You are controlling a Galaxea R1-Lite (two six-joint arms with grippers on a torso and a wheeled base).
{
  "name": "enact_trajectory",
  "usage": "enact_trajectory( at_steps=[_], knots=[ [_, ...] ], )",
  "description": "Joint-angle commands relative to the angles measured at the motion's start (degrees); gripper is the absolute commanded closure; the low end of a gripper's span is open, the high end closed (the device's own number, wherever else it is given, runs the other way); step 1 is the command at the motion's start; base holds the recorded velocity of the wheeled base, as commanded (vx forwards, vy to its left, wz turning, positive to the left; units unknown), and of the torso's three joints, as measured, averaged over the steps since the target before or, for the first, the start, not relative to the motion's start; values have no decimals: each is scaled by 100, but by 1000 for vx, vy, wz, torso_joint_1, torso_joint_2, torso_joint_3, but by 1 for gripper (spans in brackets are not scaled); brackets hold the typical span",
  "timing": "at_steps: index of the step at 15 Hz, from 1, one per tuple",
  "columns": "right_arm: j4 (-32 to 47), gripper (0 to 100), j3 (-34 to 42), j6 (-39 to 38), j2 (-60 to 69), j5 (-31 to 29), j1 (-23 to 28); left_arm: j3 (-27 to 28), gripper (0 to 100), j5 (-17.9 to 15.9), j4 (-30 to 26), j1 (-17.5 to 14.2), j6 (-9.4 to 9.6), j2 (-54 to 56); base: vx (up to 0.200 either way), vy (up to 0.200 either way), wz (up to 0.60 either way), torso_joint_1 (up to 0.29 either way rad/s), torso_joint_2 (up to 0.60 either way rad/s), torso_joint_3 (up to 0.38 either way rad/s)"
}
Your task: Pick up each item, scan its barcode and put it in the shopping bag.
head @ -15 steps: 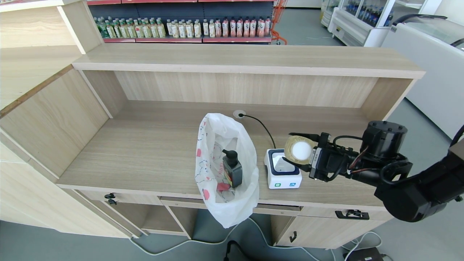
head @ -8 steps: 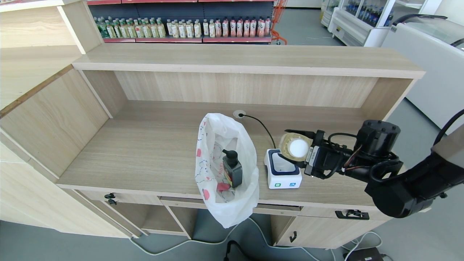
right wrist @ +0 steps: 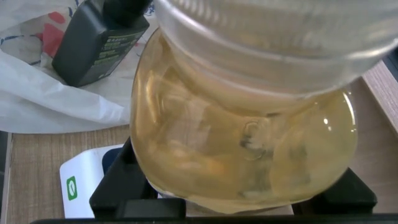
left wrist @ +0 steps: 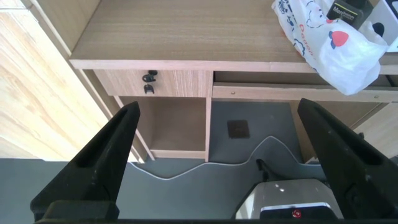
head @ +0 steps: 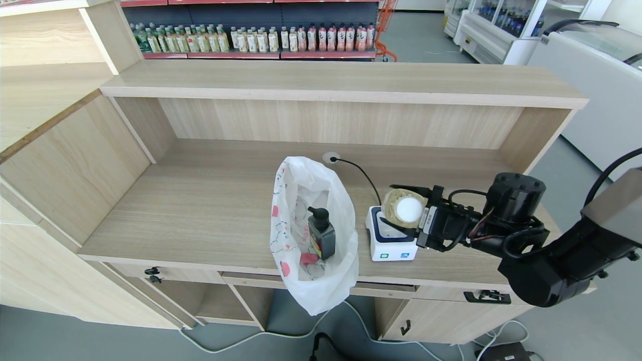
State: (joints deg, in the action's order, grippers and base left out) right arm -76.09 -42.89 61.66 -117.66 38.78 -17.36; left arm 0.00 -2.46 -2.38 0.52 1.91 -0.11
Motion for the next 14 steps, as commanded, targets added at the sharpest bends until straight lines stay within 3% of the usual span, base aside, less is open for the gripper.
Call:
enact_trajectory(
  at_steps=[1, 14],
  knots=[
    [-2, 100, 0, 4, -20, 7, -4, 0, 0, 0, 0, 0, 2, 2, 0, 0, 0, 0, 0, 0],
    [-81, 100, -27, -14, -73, 51, -4, 0, 0, 0, 0, 0, 2, 2, 0, 0, 0, 0, 0, 0]
  ],
)
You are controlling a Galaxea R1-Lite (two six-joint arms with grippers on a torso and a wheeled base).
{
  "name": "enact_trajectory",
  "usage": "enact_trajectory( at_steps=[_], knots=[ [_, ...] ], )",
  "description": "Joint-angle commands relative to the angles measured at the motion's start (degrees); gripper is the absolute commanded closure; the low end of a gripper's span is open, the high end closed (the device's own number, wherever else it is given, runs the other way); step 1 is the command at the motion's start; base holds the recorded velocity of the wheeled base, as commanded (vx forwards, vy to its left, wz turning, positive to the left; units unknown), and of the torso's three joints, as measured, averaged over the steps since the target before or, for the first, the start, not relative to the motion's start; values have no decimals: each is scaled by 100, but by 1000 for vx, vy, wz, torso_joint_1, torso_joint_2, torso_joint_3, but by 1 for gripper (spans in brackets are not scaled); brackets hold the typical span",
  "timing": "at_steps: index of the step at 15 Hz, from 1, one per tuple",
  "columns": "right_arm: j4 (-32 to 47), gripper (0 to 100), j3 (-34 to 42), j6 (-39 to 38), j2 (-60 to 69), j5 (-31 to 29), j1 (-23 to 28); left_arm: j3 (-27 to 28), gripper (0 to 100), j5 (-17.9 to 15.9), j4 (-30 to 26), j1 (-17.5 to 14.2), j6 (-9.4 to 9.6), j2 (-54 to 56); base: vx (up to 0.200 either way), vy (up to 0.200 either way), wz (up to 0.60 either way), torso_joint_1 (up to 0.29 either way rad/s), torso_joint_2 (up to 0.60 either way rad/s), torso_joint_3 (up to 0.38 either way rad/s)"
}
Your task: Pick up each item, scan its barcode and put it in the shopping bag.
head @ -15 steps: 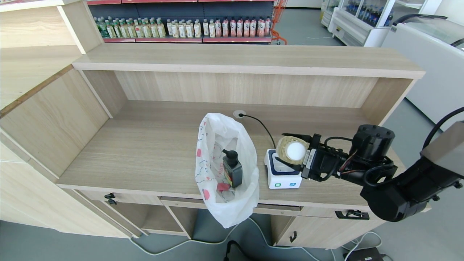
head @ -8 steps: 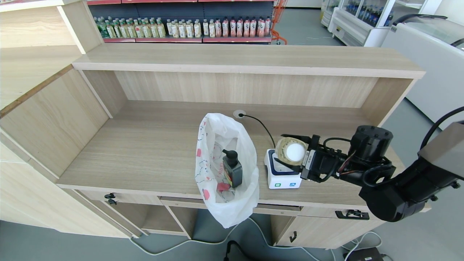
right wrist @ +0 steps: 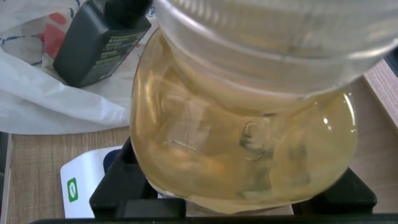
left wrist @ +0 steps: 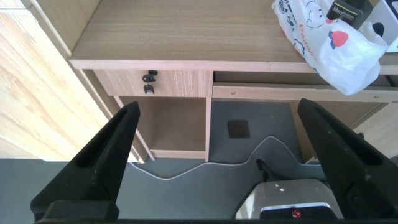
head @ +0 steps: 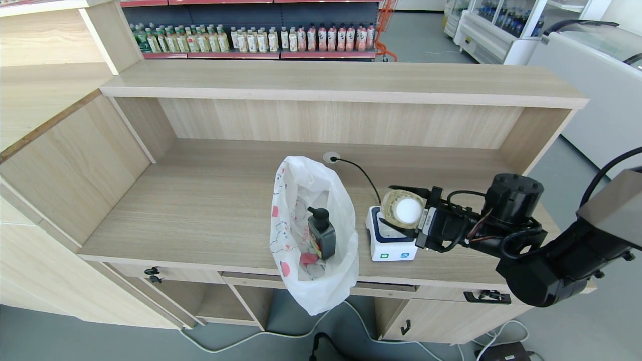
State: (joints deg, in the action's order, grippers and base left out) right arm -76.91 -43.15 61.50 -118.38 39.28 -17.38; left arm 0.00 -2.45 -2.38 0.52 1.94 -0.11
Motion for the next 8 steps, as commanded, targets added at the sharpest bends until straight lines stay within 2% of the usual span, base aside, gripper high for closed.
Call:
enact_trajectory(
  at_steps=[1, 8],
  knots=[
    [1, 100, 0, 2, -9, 1, -2, 0, 0, -1, 0, 0, 0, 2, 0, 0, 0, 0, 0, 0],
    [1, 100, 18, 2, -18, 1, -2, 0, 0, -1, 0, 0, 0, 2, 0, 0, 0, 0, 0, 0]
  ],
)
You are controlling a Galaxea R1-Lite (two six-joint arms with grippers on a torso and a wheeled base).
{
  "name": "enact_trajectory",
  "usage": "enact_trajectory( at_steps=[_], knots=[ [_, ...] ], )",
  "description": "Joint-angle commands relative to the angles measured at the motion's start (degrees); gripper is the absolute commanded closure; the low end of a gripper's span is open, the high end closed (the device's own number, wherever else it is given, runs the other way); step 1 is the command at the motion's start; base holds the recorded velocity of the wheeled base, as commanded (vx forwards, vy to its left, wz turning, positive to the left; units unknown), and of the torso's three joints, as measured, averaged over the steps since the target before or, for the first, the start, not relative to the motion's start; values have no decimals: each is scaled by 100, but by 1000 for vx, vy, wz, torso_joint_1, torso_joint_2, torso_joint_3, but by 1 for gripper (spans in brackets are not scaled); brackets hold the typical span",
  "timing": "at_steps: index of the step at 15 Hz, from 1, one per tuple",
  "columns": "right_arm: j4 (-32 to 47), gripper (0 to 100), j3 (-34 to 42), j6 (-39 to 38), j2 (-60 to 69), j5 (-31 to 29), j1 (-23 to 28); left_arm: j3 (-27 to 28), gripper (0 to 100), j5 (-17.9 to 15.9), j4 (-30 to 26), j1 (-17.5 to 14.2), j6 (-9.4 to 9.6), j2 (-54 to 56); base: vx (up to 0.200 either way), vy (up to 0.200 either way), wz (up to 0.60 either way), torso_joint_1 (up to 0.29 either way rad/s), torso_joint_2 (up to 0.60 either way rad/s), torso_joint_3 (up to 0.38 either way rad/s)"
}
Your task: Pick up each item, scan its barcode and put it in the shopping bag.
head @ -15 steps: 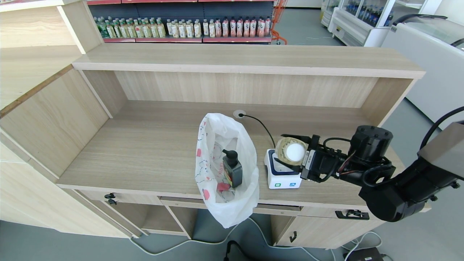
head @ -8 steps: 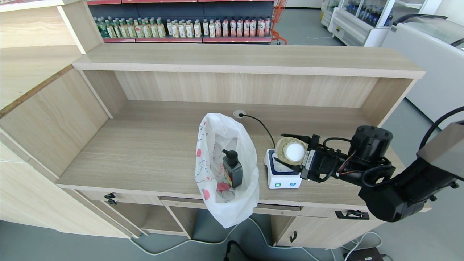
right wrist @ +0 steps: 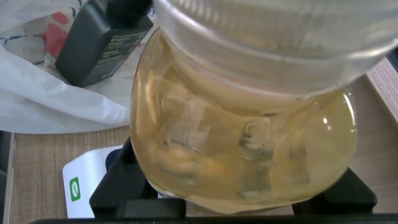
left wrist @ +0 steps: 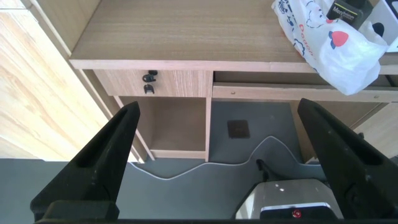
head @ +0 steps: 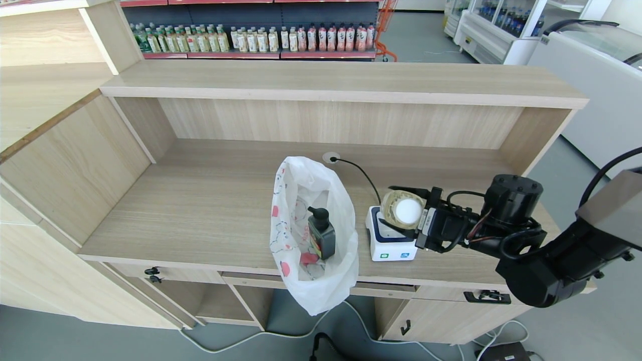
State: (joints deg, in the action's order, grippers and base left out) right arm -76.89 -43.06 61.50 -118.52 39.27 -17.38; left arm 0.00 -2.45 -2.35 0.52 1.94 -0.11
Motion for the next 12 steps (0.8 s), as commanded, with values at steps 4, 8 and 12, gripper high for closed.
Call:
enact_trajectory(
  at_steps=[4, 8, 12],
  knots=[
    [-19, 100, 87, -86, 74, -7, -11, 0, 0, -1, -2, 0, 8, 2, 0, 0, 0, 0, 0, 0],
    [-1250, 100, 535, -1887, 690, -947, -37, 0, 0, -1, -2, 0, 0, 2, 0, 0, 0, 0, 0, 0],
    [-1065, 100, 1291, -4067, 1999, -3663, 25, 0, 0, -1, -2, 0, 0, 2, 0, 0, 0, 0, 0, 0]
  ],
)
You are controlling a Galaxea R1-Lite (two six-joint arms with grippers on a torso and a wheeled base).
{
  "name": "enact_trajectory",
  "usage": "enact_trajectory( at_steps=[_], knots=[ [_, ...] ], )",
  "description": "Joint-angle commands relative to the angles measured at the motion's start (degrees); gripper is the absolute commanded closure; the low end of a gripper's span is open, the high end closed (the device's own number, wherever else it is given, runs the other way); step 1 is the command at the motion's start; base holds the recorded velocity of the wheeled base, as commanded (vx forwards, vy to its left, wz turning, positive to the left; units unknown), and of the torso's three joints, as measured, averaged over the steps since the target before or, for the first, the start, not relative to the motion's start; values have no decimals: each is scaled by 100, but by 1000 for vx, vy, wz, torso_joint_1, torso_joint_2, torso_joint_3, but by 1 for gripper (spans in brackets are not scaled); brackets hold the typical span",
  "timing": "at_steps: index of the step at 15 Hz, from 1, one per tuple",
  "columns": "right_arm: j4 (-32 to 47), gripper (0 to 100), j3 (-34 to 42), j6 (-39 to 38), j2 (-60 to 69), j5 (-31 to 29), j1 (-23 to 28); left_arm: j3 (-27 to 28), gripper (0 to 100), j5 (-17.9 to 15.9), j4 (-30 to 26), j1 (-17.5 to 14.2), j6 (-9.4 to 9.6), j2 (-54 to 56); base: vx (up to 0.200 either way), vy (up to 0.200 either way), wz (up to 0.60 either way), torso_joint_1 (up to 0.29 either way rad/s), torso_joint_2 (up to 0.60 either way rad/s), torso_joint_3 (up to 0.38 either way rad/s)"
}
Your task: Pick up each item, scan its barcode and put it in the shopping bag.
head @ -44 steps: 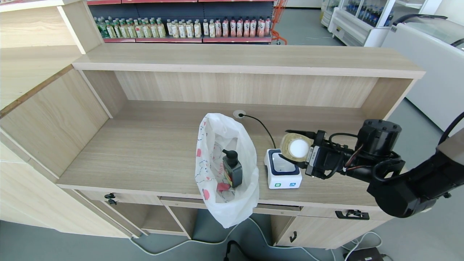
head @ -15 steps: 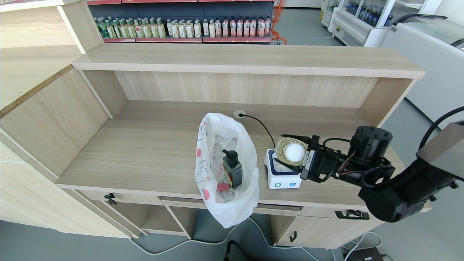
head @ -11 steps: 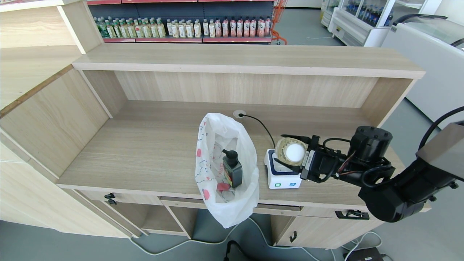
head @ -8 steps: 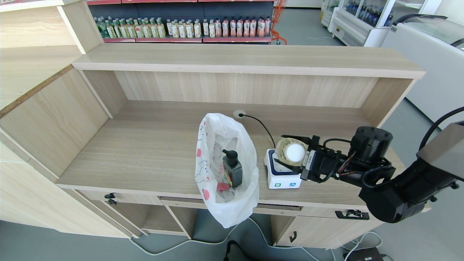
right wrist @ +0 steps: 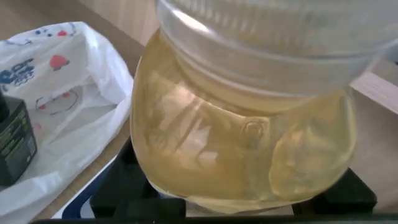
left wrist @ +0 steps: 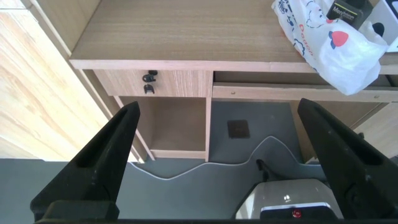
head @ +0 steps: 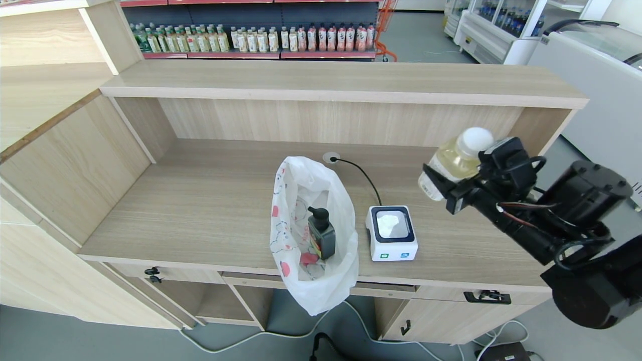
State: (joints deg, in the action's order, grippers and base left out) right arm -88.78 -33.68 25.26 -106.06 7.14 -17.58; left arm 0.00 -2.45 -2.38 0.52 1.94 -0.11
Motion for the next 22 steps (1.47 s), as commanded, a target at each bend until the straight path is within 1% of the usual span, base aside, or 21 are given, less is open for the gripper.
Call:
enact_trajectory(
  at_steps=[1, 3, 5, 7, 9, 11, 14, 15, 16, 18, 19, 20, 22],
  knots=[
    [467, 100, 494, -794, 1061, -855, 149, 0, 0, -1, 0, 0, 0, 2, 0, 0, 0, 0, 0, 0],
    [1100, 100, 477, -1304, 1439, -1242, 360, 0, 0, -1, 0, 0, 0, 2, 0, 0, 0, 0, 0, 0],
    [1293, 100, 257, -1410, 1465, -1207, 519, 0, 0, -1, 0, 0, 0, 2, 0, 0, 0, 0, 0, 0],
    [1513, 100, -86, -1410, 1483, -1163, 483, 0, 0, -1, 0, 0, 0, 2, 0, 0, 0, 0, 0, 0],
    [1777, 100, -183, -1418, 1606, -1163, 387, 0, 0, -1, 0, 0, 8, 2, 0, 0, 0, 0, 0, 0],
    [2304, 100, -429, -1656, 2001, -1163, -202, 0, 0, -1, 0, 0, 8, 2, 0, 200, 0, -2, 2, 2],
    [3869, 100, -807, -2042, 2775, -1171, -1222, 0, 0, -1, 0, 0, 8, 2, 0, 200, 0, 6, 7, 6],
    [4220, 100, -833, -2069, 2933, -1171, -1459, 0, 0, -1, 0, 0, 17, 2, 0, 200, 0, -2, -7, 2],
    [4370, 100, -833, -2069, 2977, -1171, -1556, 0, 0, -1, 0, 0, 17, 2, 0, 200, 0, -7, 2, 12],
    [4396, 100, -701, -2095, 2924, -1171, -1573, 0, 0, -1, 0, 0, 8, 2, 0, 200, 0, 2, -5, 0],
    [4405, 100, -587, -2157, 2915, -1171, -1582, 0, 0, -1, 0, 0, 17, 2, 0, 0, 0, 0, 0, 0],
    [4405, 100, -350, -2324, 2924, -1171, -1591, 0, 0, -1, 0, 0, 8, 2, 0, 0, 0, 0, 0, 0],
    [4387, 100, 160, -2394, 2915, -1145, -1617, 0, 0, -1, 0, 0, 17, 2, 0, 0, 0, 0, 0, 0]
  ],
)
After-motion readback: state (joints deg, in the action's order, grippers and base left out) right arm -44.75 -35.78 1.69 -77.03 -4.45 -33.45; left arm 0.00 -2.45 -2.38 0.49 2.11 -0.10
